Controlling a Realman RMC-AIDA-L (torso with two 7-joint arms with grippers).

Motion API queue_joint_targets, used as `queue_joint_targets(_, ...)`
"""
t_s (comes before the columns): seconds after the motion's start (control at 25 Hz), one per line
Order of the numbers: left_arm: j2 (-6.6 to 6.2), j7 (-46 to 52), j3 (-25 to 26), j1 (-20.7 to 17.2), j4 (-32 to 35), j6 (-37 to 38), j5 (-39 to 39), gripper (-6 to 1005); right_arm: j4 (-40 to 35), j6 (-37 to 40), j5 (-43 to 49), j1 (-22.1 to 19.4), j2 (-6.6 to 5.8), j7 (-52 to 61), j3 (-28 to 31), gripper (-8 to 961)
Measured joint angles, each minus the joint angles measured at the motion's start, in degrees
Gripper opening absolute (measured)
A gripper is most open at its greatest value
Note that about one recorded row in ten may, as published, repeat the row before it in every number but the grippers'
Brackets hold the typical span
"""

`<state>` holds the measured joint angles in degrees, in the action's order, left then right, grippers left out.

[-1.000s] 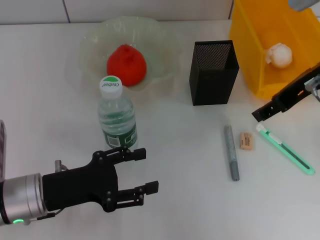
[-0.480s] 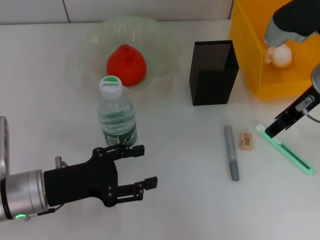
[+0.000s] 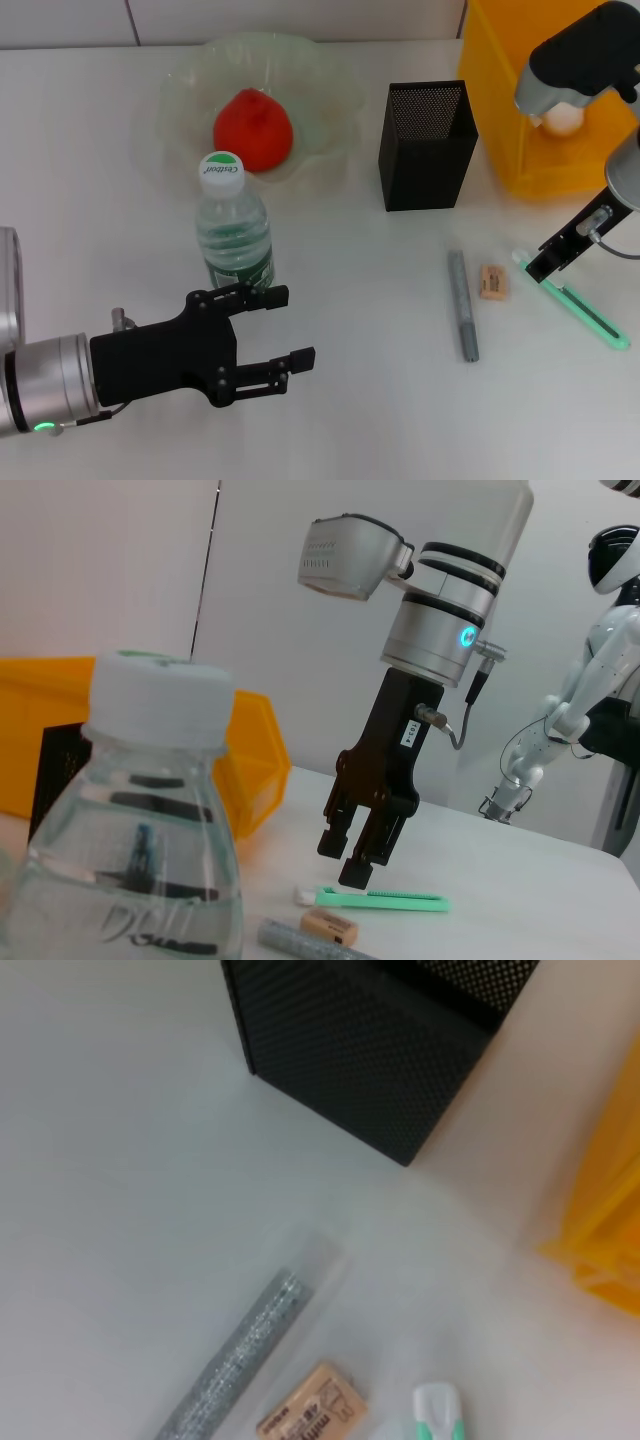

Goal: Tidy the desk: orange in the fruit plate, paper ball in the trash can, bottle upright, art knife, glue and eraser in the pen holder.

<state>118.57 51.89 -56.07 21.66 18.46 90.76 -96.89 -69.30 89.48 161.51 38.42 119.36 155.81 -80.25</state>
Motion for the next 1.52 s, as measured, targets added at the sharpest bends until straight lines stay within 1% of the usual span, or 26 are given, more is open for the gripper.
queue_joint_targets(0.04, 0.02, 0.0, 0.0, 0.03, 0.0, -0.08, -0.01, 781, 0.41, -0.39, -0.02, 0.03, 0.0, -0.03, -0.4, 632)
queue_joint_targets(0.24, 0.07, 0.02, 0.0, 0.18, -0.05, -0.57, -0.05, 781, 1.95, -2.1, -0.7, 0.09, 0.0, -0.53, -1.52, 465)
queue_joint_targets(0.56, 0.13, 0.04, 0.0, 0.25, -0.09, -0.82, 0.05, 781, 4.74, -5.62, -2.26, 0.42, 0.04, -1.37, -2.26, 439)
queue_joint_targets(0.76, 0.17, 0.05, 0.0, 0.39, -0.09, -0.82, 0.23, 781, 6.14, -6.48, -2.26, 1.01, 0.06, -1.39, -2.59, 422)
queue_joint_targets(1.12, 0.17, 0.01, 0.0, 0.4, -0.09, -0.87, 0.29, 781, 6.31, -6.89, -2.28, 0.91, 0.18, -1.39, -3.09, 393)
queue_joint_targets(1.24, 0.17, 0.01, 0.0, 0.4, -0.1, -1.01, 0.31, 781, 6.35, -7.27, -2.63, 0.79, 0.18, -1.39, -3.08, 292)
queue_joint_targets(1.44, 0.17, -0.05, 0.0, 0.43, -0.5, -1.34, 0.31, 781, 5.88, -7.46, -3.58, 0.44, 0.14, -1.45, -2.99, 179)
queue_joint_targets(1.52, 0.17, -0.05, 0.0, 0.43, -0.5, -1.34, 0.31, 781, 5.76, -7.47, -3.78, 0.34, 0.08, -1.49, -2.83, 179)
